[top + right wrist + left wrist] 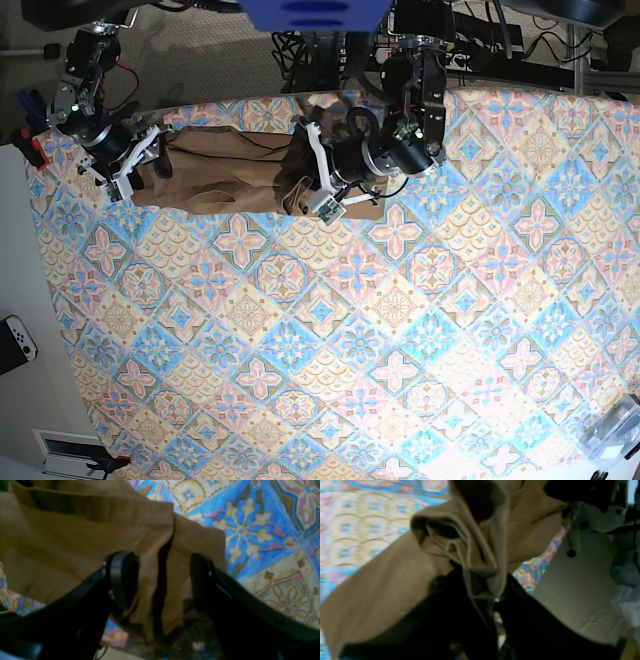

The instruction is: Layout the t-shirt on the table in an organized manner, then fold the t-shirt properly

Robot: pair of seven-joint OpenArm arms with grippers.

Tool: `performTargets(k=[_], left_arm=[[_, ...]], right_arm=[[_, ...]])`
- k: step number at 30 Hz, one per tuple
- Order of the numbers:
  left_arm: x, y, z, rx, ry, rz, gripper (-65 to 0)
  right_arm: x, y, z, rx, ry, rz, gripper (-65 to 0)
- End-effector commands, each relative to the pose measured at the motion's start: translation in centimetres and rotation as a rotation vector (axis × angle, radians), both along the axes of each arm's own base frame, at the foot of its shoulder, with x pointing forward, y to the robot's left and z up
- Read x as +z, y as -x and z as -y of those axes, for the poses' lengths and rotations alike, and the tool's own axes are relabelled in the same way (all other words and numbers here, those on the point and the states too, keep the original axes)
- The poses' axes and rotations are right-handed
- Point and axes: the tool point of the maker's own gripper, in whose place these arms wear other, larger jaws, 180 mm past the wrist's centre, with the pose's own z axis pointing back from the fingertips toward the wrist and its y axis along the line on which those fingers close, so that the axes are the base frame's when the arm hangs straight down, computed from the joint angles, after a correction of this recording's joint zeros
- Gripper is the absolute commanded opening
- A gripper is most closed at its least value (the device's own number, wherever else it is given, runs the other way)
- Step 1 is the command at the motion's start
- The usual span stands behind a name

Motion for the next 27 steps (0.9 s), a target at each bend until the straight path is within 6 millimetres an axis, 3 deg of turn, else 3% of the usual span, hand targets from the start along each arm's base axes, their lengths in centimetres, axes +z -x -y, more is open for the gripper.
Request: performTargets(k=[1, 4, 8, 10, 12, 18, 20, 22, 27], left_arm=[[1.0, -0.6, 0.6, 0.005, 0.045, 0.024, -65.0], [0.7, -0.3, 0.6, 0.005, 0.046, 0.013, -65.0], [1.3, -0.5, 0.7, 0.001, 0.076, 0.021, -44.0], [2.4, -0.5, 1.2, 0.000, 0.127, 0.030, -36.5], [4.4, -0.7, 1.7, 0.001, 0.203, 0.059, -33.5], [9.8, -1.0, 2.6, -0.020, 0.447, 0.108, -33.5], [9.8, -1.0, 1.6, -0.022, 0.456, 0.108, -34.9], [9.1, -1.7, -0.7, 0.023, 0.431, 0.110, -39.3], [6.3, -3.5, -6.9, 0.187, 0.342, 0.090, -55.3]], right_arm=[[1.1, -0.8, 0.3, 0.008, 0.002, 0.043, -31.6], [1.1, -0.8, 0.3, 0.007, 0.001, 0.040, -31.5], [1.0, -0.7, 0.3, 0.006, 0.000, 0.039, -31.4], [1.0, -0.7, 0.3, 0.006, 0.000, 0.039, -31.4], [1.0, -0.7, 0.3, 0.006, 0.000, 0.039, -31.5], [1.0, -0.7, 0.3, 0.006, 0.001, 0.038, -31.6], [1.0, -0.7, 0.3, 0.006, 0.001, 0.038, -31.6], [1.0, -0.7, 0.3, 0.006, 0.000, 0.039, -31.6], [1.0, -0.7, 0.3, 0.006, 0.000, 0.041, -31.6]])
